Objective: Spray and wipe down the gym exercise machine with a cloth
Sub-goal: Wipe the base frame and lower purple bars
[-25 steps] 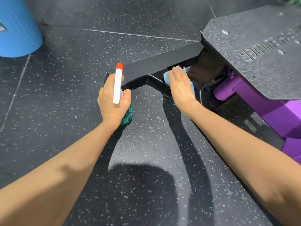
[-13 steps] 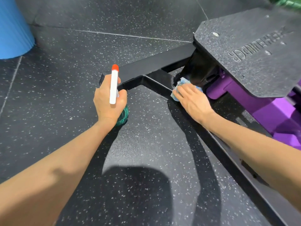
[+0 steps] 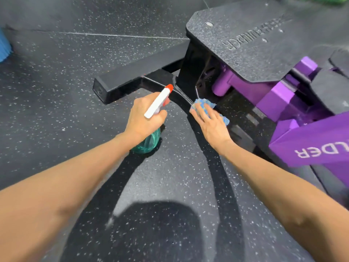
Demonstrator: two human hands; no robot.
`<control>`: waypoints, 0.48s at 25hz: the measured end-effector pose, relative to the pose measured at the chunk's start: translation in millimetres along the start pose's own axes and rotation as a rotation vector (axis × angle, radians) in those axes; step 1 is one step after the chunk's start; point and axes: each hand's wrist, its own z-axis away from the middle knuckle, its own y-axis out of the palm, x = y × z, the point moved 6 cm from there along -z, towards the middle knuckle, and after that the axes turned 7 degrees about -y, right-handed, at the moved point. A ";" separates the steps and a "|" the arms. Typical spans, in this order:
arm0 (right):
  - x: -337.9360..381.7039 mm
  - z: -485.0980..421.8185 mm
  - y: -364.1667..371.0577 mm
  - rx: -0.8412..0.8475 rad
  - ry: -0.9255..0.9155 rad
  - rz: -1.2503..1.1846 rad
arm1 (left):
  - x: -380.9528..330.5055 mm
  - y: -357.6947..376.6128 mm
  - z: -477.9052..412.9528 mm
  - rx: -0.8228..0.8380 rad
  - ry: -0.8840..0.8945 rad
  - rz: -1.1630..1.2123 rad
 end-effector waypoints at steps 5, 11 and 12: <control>-4.2 97.5 18.8 -0.081 -0.026 0.011 | -25.1 23.3 15.9 0.072 -0.022 0.027; 2.9 121.2 25.0 -0.038 -0.141 -0.005 | -58.1 61.7 28.2 0.131 -0.014 0.042; 1.2 100.4 13.7 -0.075 -0.145 -0.014 | -60.9 65.9 29.1 0.130 -0.001 0.013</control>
